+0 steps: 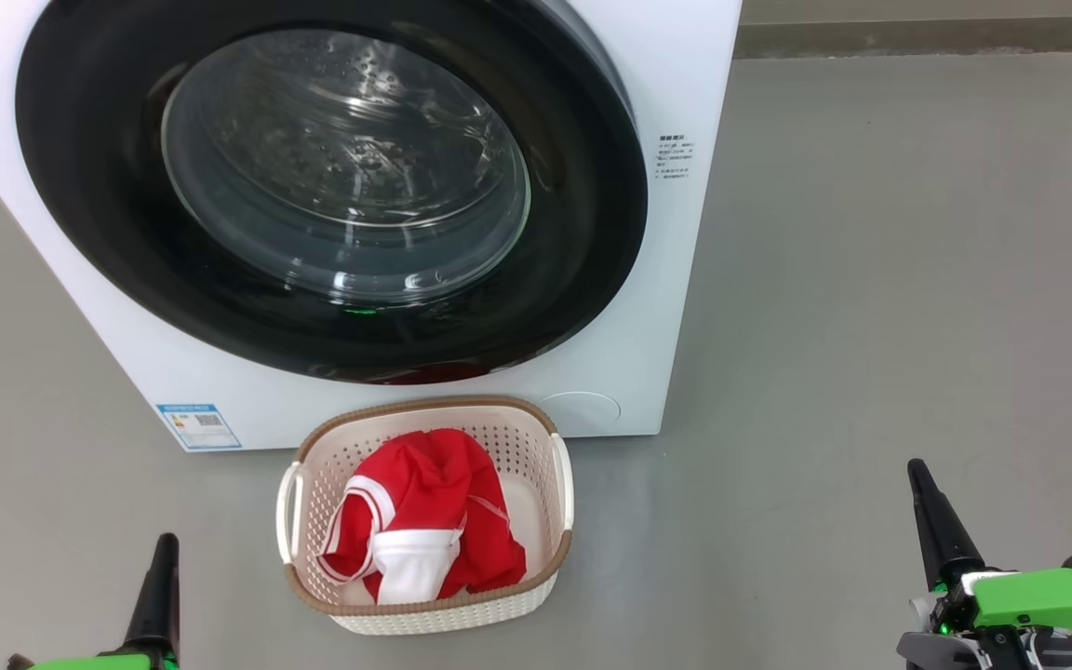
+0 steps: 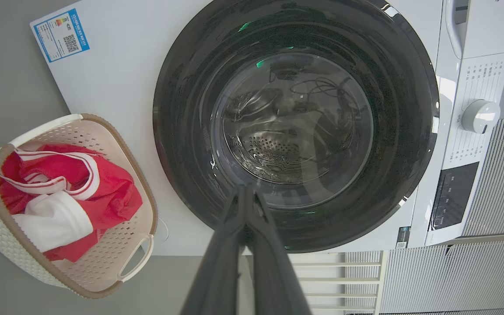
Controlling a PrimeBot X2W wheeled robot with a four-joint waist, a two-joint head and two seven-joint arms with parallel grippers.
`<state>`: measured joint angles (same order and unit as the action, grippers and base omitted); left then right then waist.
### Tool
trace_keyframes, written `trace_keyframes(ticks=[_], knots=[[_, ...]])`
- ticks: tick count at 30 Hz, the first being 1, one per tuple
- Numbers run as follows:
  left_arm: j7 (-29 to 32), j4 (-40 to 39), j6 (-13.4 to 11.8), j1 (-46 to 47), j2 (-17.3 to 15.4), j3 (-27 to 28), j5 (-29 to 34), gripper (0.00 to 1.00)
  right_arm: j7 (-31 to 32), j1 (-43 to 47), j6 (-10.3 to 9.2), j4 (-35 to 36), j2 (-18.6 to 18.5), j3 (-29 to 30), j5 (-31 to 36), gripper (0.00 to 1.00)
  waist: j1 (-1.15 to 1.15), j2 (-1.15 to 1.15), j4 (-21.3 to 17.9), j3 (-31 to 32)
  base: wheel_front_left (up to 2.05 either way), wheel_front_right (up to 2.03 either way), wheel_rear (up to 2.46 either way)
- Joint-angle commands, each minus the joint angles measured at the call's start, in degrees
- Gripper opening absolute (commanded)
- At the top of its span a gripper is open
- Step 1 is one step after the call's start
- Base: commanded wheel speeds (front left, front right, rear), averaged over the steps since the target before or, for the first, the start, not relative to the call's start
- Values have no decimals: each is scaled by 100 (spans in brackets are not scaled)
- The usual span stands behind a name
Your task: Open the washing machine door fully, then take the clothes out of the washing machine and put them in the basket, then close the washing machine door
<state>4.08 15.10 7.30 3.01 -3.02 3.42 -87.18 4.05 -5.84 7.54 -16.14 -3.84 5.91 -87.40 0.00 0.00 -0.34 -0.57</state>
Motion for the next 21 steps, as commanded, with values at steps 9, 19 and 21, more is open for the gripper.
trace_keyframes(ticks=[9, 19, 21], knots=[[196, -105, 19, 314, -29, 254, -544, 0, 179, -26, -5, 216, 36, -19, -543, 0, 0, 0, 34, 39, 0, 0, 0], [203, -105, 19, 314, -23, 262, -537, 0, 188, -27, -5, 216, 44, -7, -533, 0, 0, 0, 34, 39, 0, 0, 0], [204, -105, 19, 314, -22, 264, -536, 0, 190, -28, -5, 216, 46, -5, -532, 0, 0, 0, 34, 39, 0, 0, 0]])
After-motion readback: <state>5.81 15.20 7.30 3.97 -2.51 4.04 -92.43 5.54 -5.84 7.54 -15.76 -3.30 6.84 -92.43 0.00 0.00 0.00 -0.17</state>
